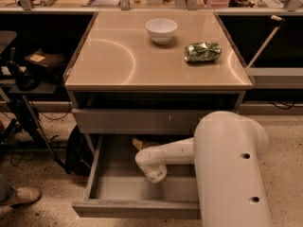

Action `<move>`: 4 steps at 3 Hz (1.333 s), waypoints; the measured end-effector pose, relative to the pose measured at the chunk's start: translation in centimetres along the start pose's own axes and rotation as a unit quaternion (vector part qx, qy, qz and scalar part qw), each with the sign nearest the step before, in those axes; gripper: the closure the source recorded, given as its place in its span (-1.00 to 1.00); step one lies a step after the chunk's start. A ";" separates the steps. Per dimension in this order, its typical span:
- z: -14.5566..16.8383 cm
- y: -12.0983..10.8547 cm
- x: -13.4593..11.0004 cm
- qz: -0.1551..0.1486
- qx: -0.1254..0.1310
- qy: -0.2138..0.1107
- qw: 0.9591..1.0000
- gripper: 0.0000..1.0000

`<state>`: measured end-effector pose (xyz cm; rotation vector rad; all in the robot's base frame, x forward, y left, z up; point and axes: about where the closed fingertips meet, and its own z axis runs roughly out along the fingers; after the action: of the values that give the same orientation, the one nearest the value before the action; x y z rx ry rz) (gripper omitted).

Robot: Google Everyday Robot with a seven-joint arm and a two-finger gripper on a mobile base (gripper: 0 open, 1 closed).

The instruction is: Pick pepsi can from middle drawer and place on counter

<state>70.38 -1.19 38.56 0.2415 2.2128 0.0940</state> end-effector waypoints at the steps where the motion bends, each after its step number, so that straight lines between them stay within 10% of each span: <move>1: 0.0 0.0 0.0 0.000 0.000 0.000 1.000 -0.63; 4: 0.0 0.0 0.0 0.000 0.000 0.000 1.000 0.77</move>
Offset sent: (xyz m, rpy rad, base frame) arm 0.0000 0.0000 0.0000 0.0000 0.0000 0.0000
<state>70.38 -1.20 38.56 0.2416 2.2128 0.0940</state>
